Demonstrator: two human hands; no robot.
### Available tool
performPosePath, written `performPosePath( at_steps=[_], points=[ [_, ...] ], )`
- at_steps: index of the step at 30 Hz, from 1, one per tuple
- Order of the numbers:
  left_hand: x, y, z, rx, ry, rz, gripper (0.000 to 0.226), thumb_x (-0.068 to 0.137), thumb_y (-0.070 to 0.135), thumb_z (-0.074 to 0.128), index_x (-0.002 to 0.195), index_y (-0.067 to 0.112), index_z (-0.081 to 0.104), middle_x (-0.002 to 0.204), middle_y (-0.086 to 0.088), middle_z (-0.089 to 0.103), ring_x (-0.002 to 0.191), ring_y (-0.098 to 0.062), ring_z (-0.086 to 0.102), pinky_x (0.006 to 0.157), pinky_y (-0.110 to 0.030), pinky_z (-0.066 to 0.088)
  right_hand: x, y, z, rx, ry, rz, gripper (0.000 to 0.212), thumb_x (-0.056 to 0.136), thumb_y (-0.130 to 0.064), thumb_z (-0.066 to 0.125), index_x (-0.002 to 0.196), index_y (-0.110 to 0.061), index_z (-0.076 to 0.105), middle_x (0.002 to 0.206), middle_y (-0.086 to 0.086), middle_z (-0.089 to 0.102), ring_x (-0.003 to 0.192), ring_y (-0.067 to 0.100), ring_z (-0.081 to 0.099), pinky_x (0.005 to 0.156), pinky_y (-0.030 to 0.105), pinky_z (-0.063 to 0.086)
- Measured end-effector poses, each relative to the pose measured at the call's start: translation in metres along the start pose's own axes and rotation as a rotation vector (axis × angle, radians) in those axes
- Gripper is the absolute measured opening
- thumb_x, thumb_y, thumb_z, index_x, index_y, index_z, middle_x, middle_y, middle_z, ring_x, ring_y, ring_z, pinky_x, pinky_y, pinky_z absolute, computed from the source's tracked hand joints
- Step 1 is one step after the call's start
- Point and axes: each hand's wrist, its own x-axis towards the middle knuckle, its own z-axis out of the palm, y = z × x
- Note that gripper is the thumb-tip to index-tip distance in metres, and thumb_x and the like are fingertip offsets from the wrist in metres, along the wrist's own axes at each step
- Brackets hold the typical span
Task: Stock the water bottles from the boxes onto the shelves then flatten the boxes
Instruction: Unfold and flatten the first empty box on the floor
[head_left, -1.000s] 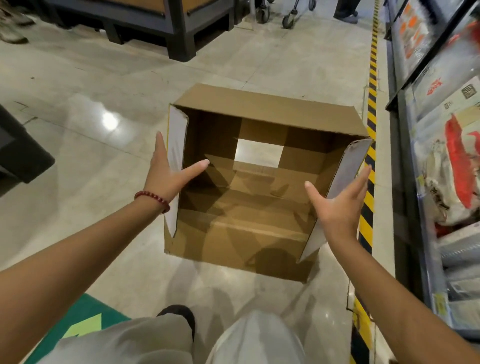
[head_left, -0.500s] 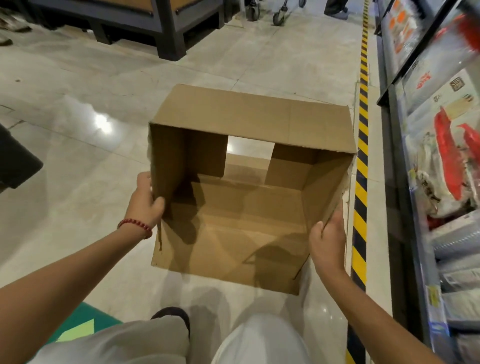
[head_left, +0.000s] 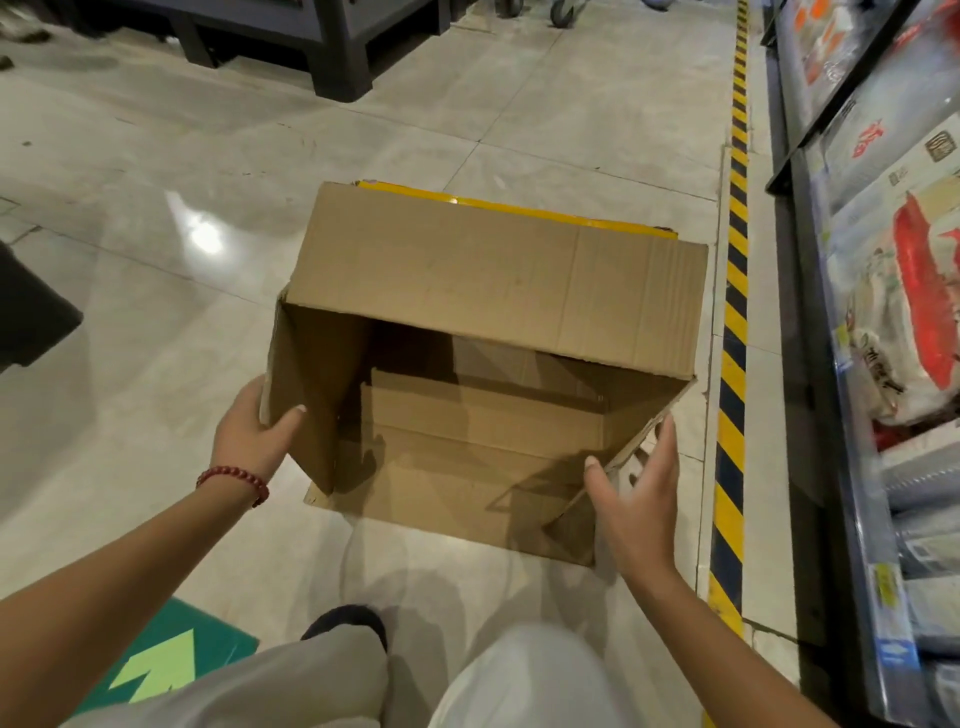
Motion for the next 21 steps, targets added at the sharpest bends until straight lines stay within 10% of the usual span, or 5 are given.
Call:
performPosePath(
  at_steps=[9, 16, 21],
  points=[
    [0.007, 0.015, -0.030, 0.253, 0.059, 0.156, 0.059, 0.084, -0.011, 0.046, 0.135, 0.018, 0.048, 0.118, -0.013, 0.063, 0.101, -0.034, 0.059, 0.086, -0.043, 0.051, 0.032, -0.031, -0.034, -0.178, 0.140, 0.057, 0.080, 0.081, 0.009, 0.055, 0.148, -0.021, 0.023, 0.152, 0.003, 0.030, 0.131, 0.027, 0.041, 0.074, 0.022, 0.041],
    [0.013, 0.025, -0.034, 0.419, 0.007, 0.170, 0.043, 0.085, 0.004, 0.058, 0.126, 0.009, 0.050, 0.113, -0.015, 0.062, 0.093, -0.030, 0.058, 0.073, -0.037, 0.048, 0.082, -0.065, -0.048, -0.232, 0.004, -0.038, 0.079, 0.084, -0.015, 0.068, 0.146, -0.016, 0.018, 0.144, 0.008, 0.034, 0.131, 0.025, 0.037, 0.101, 0.041, 0.041],
    [0.014, 0.049, -0.015, 0.428, 0.006, 0.263, 0.065, 0.084, 0.014, 0.063, 0.143, 0.012, 0.034, 0.144, -0.012, 0.039, 0.130, -0.029, 0.041, 0.103, -0.042, 0.040, 0.089, -0.071, -0.033, 0.165, -0.018, 0.140, 0.069, 0.086, -0.010, 0.066, 0.142, -0.016, 0.027, 0.136, 0.006, 0.045, 0.126, 0.023, 0.043, 0.098, 0.039, 0.041]
  ],
)
